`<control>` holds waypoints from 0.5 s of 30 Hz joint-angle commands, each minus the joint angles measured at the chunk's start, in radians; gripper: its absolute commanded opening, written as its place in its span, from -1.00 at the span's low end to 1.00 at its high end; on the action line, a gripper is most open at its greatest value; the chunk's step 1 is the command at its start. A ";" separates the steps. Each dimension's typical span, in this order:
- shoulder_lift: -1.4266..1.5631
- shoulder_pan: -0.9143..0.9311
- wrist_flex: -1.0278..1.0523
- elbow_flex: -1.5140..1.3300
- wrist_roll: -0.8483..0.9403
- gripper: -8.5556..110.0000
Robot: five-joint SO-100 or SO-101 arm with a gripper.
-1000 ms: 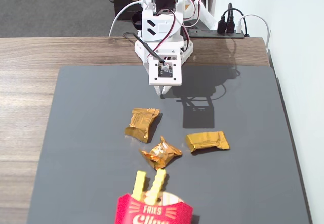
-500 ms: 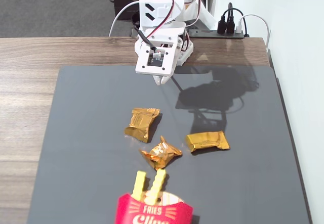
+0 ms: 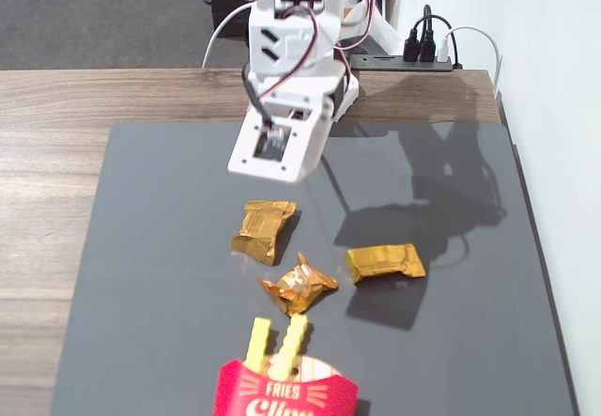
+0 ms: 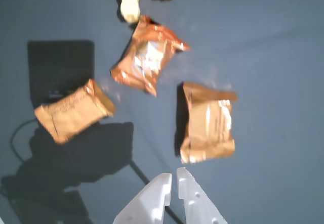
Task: Grab a fry
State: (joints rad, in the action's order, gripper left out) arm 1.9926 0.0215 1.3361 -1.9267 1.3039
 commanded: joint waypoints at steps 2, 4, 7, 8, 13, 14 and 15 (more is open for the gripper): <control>-0.126 -0.006 0.002 0.183 -0.008 -0.85; -0.202 -0.006 -0.002 0.256 -0.008 -0.85; -0.319 -0.005 -0.005 0.374 -0.002 -0.84; -0.350 -0.003 -0.005 0.408 0.006 -0.84; -0.495 0.005 -0.008 0.546 0.043 -0.68; -0.522 0.008 -0.009 0.568 0.048 -0.64; -0.546 0.011 -0.015 0.584 0.051 -0.59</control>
State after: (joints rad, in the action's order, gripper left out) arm 1.4757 0.0215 1.3361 -1.4251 1.3407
